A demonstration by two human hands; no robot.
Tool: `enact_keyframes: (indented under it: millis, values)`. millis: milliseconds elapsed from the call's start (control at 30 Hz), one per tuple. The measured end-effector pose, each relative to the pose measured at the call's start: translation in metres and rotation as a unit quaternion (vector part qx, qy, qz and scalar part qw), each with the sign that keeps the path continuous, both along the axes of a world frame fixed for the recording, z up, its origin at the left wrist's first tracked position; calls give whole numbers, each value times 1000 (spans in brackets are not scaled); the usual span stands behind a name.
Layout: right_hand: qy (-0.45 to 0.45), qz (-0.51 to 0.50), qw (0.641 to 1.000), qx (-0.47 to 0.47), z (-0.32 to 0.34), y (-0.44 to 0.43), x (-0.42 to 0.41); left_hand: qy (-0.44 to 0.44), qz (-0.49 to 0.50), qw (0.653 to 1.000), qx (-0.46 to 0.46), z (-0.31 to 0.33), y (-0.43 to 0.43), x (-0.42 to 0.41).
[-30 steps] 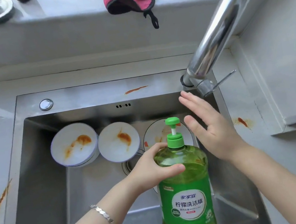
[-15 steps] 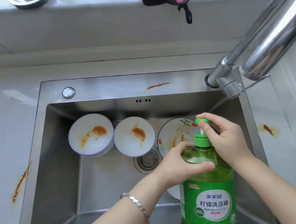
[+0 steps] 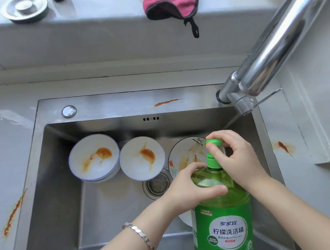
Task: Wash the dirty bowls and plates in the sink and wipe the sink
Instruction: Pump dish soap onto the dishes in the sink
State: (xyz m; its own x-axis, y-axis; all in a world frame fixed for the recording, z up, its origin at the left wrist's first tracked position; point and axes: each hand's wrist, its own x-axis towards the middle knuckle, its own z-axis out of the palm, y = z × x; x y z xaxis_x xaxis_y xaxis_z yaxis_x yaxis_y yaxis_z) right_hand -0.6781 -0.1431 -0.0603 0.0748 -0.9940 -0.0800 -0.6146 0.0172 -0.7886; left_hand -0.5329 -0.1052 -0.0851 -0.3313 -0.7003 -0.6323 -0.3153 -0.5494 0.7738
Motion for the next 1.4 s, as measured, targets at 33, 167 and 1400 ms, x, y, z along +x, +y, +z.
enact_keyframes:
  millis: [33, 167, 1400]
  values:
    - [8, -9, 1000, 9, 6, 2, 2, 7, 1, 1000, -3, 3, 1, 0]
    - [19, -23, 1000, 2, 28, 5, 11, 4, 10, 999, -30, 19, 12, 3]
    - [29, -4, 980, -199, 29, 78, 39, -99, 356, 923, 102, -63, 22, 130]
